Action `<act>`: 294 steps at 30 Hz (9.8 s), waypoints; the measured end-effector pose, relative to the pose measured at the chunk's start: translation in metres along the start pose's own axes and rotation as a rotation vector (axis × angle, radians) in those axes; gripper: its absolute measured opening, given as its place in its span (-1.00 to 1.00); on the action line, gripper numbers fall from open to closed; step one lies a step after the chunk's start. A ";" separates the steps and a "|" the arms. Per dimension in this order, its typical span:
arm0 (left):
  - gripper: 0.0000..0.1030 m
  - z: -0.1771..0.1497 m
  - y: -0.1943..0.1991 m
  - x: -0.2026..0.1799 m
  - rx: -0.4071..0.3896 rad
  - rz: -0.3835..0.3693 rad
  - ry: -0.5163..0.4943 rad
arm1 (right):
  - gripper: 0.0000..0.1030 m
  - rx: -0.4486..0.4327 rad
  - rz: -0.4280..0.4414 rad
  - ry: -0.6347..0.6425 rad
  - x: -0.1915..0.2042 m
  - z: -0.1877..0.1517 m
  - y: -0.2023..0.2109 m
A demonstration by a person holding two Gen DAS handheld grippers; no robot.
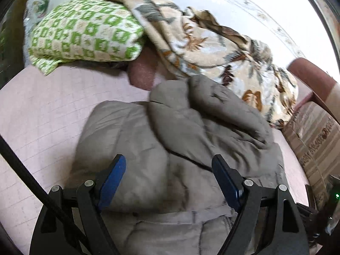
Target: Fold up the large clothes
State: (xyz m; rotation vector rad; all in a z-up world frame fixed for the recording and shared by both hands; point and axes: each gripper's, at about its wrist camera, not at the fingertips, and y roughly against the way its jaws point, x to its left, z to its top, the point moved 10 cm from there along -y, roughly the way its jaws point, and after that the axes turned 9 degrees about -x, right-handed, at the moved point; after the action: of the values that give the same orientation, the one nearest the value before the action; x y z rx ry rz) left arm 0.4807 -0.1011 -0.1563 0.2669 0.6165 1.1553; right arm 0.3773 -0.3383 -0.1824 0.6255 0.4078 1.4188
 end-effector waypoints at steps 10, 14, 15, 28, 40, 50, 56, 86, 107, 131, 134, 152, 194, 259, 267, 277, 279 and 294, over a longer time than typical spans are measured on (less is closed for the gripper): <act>0.60 0.002 -0.011 -0.010 0.000 0.023 -0.053 | -0.94 -0.179 0.223 0.012 0.076 0.122 0.012; 0.60 0.000 -0.023 -0.008 0.037 0.004 -0.014 | -0.94 -0.141 0.205 0.041 0.099 0.128 -0.036; 0.60 -0.004 -0.027 -0.006 0.060 0.008 -0.007 | -0.94 -0.095 0.198 0.026 0.098 0.117 -0.054; 0.63 -0.030 -0.047 -0.002 0.164 0.121 -0.136 | -0.93 0.081 0.237 -0.071 0.085 0.049 -0.096; 0.63 -0.002 -0.024 -0.011 0.037 0.038 -0.073 | -0.75 -0.102 0.112 -0.012 0.029 0.088 -0.024; 0.64 -0.032 -0.049 -0.008 0.157 0.124 -0.172 | -0.74 0.029 0.080 -0.031 0.016 0.038 -0.064; 0.64 -0.033 -0.046 -0.007 0.157 0.124 -0.181 | -0.74 0.032 0.083 -0.057 0.014 0.035 -0.061; 0.64 -0.055 0.066 -0.003 0.137 0.109 -0.182 | -0.38 0.059 0.116 -0.104 0.032 -0.077 0.101; 0.64 -0.183 0.192 0.013 0.178 0.212 -0.170 | -0.25 0.054 0.113 -0.052 0.049 -0.154 0.156; 0.93 -0.217 0.188 0.021 0.121 0.288 -0.276 | 0.00 0.006 0.073 0.002 0.051 -0.190 0.158; 0.93 -0.218 0.190 0.022 0.105 0.297 -0.269 | 0.05 -0.008 0.075 0.014 0.053 -0.190 0.159; 0.94 -0.218 0.192 0.022 0.060 0.279 -0.276 | 0.27 -0.028 0.077 0.048 0.058 -0.191 0.158; 0.95 -0.221 0.225 0.021 0.048 0.225 -0.316 | 0.85 -0.005 0.121 0.052 0.063 -0.193 0.169; 0.88 -0.233 0.248 0.088 0.071 0.313 -0.027 | -0.16 -0.061 0.154 -0.541 -0.035 -0.218 0.194; 0.88 -0.227 0.253 0.079 0.013 0.406 -0.177 | -0.15 -0.090 0.164 -0.555 -0.037 -0.221 0.194; 0.90 -0.226 0.250 0.081 0.020 0.420 -0.186 | -0.14 -0.089 0.154 -0.547 -0.035 -0.220 0.193; 0.92 -0.226 0.249 0.082 0.025 0.421 -0.185 | -0.13 -0.091 0.163 -0.568 -0.036 -0.220 0.193; 0.96 -0.229 0.248 0.084 0.041 0.413 -0.171 | -0.11 -0.068 0.167 -0.572 -0.037 -0.219 0.191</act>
State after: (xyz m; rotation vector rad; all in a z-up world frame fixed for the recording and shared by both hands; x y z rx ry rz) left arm 0.1789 0.0484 -0.2429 0.5406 0.4438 1.4979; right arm 0.0898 -0.3336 -0.2371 0.9874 -0.1481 1.3319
